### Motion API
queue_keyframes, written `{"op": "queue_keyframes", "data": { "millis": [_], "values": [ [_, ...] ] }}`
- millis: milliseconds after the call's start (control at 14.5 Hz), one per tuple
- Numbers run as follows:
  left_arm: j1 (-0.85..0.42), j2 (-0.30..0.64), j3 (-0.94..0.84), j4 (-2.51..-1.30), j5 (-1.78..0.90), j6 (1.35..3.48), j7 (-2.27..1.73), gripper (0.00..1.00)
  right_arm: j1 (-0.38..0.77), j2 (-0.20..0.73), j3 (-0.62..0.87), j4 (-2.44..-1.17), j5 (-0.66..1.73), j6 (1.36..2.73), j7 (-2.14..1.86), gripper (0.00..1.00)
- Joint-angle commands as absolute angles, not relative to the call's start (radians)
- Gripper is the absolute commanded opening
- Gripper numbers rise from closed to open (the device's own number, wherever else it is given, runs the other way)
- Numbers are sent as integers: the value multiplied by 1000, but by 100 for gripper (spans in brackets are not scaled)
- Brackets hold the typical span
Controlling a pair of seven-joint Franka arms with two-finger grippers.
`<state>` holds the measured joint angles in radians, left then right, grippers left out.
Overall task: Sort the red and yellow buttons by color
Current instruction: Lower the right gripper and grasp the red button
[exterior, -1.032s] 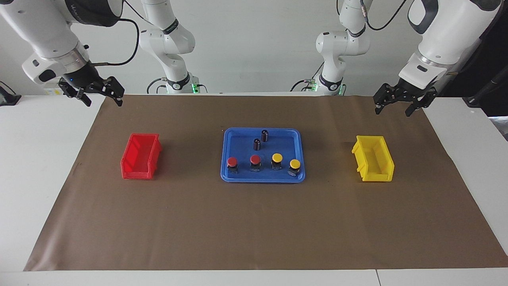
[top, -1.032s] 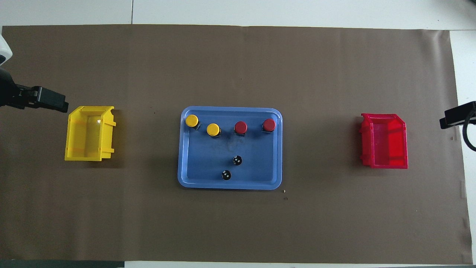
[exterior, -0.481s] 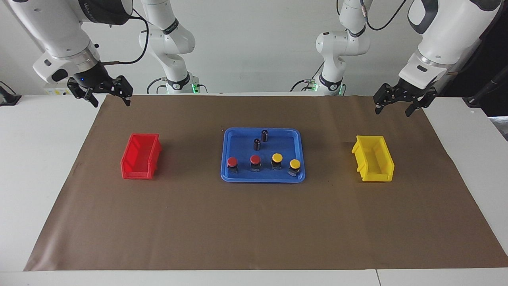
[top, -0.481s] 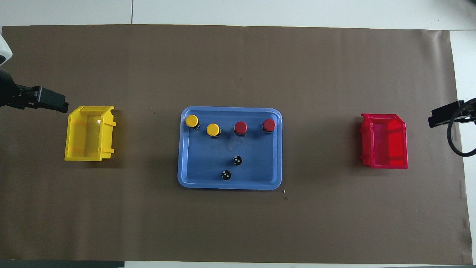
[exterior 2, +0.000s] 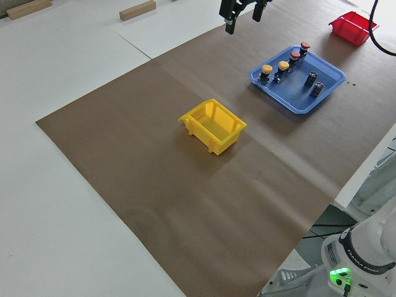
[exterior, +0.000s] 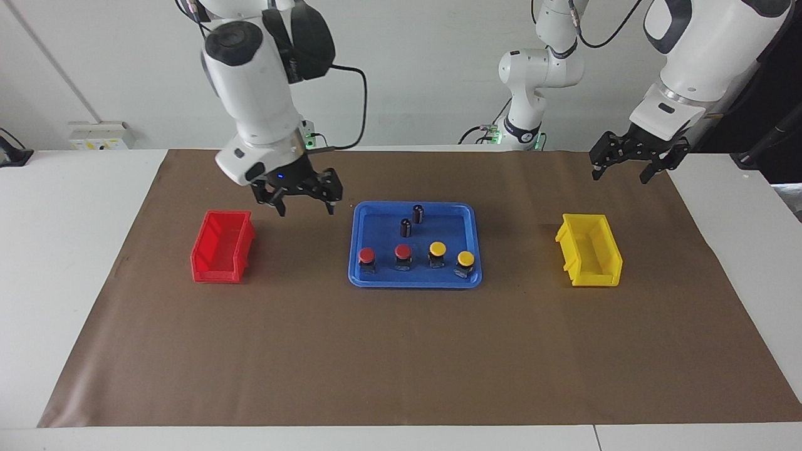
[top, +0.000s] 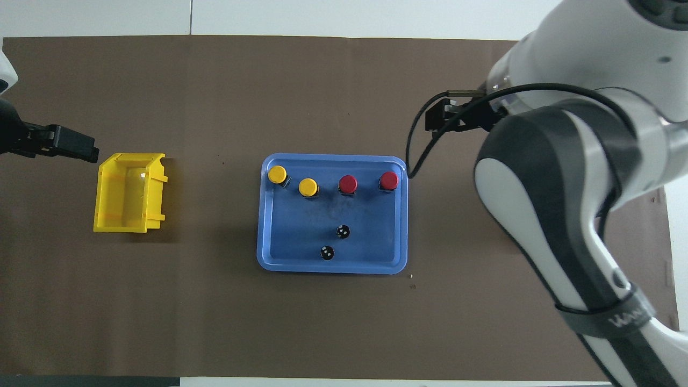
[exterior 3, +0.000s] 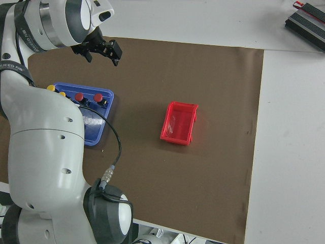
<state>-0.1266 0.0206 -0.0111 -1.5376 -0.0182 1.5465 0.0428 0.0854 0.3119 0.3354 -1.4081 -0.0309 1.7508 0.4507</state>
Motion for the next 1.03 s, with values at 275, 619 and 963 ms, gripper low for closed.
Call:
{"op": "queue_keyframes", "data": {
  "millis": [275,619,963],
  "values": [
    [-120,-8,-12,-1566,-35,1542,60,100,161,333,341,-1631,-81,1976,604,100],
    [-120,-8,-12,-1566,-35,1540,60,100,158,373,341,-1765,-127,2143,606,100],
    [-120,-8,-12,-1566,-35,1540,60,100,166,397,342,-1778,-130,2169,607,89]
  ]
}}
